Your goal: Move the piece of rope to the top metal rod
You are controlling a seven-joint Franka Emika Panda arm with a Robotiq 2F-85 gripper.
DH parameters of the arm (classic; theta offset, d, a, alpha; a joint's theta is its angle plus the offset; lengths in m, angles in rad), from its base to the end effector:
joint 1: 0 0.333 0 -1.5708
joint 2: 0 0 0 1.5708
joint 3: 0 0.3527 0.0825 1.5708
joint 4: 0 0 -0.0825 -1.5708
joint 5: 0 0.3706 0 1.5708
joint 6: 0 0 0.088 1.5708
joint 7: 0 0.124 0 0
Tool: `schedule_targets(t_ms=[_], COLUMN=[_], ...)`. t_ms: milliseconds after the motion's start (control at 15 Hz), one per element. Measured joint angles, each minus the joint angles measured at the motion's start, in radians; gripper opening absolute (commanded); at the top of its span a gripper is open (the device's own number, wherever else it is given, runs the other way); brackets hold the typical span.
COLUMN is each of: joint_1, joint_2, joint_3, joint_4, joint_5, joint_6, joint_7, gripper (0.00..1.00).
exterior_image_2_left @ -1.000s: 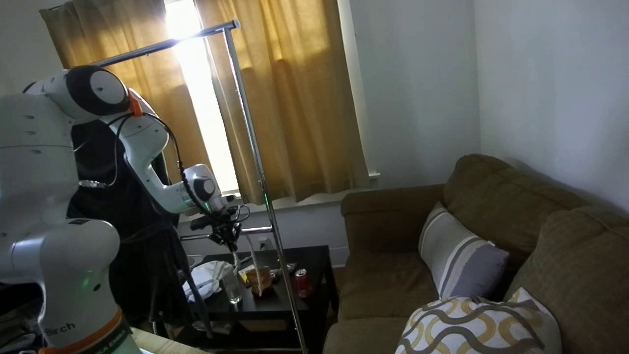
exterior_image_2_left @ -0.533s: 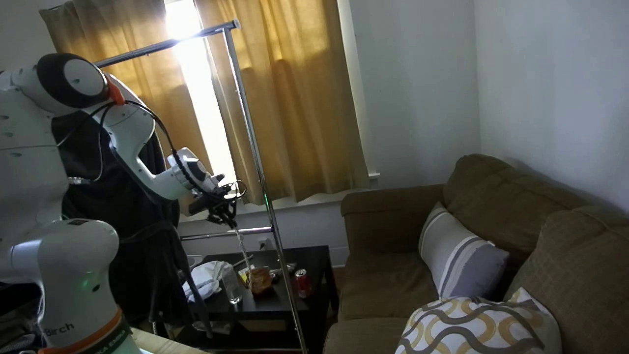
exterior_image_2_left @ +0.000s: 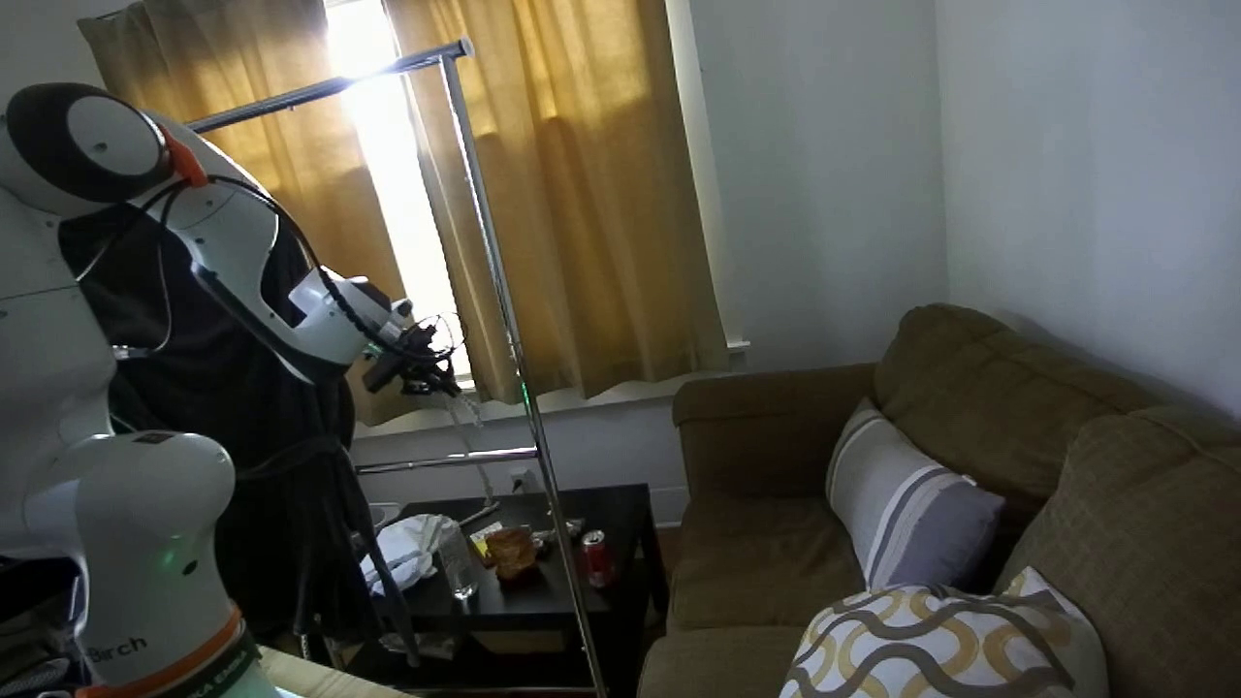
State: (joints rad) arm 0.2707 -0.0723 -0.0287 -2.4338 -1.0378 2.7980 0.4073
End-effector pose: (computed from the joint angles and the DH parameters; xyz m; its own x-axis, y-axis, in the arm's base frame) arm 0.4711 0.1526 0.3960 0.6198 0.7120 0.3302 0.5130 -0.6859 0.5161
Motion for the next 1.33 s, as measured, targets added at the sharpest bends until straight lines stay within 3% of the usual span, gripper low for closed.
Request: schedule_targets(t_ms=[200, 533, 667, 733, 1000, 1067, 1333], joint_1=[0.000, 0.000, -0.005, -0.011, -0.025, -0.026, -0.032], joint_2=[-0.069, -0.173, -0.190, -0.195, -0.195, -0.195, -0.199], joint_3=[0.015, 0.080, 0.104, 0.118, 0.132, 0.132, 0.142], joint_4=[0.000, -0.001, -0.001, -0.001, 0.001, 0.001, 0.012], joint_5=[-0.159, -0.371, -0.390, -0.397, -0.396, -0.396, -0.402], joint_6=[-0.029, -0.221, -0.251, -0.251, -0.251, -0.251, -0.250], joint_7=[0.136, 0.334, 0.367, 0.377, 0.379, 0.379, 0.382], gripper=[0.03, 0.03, 0.03, 0.12, 0.12, 0.03, 0.03])
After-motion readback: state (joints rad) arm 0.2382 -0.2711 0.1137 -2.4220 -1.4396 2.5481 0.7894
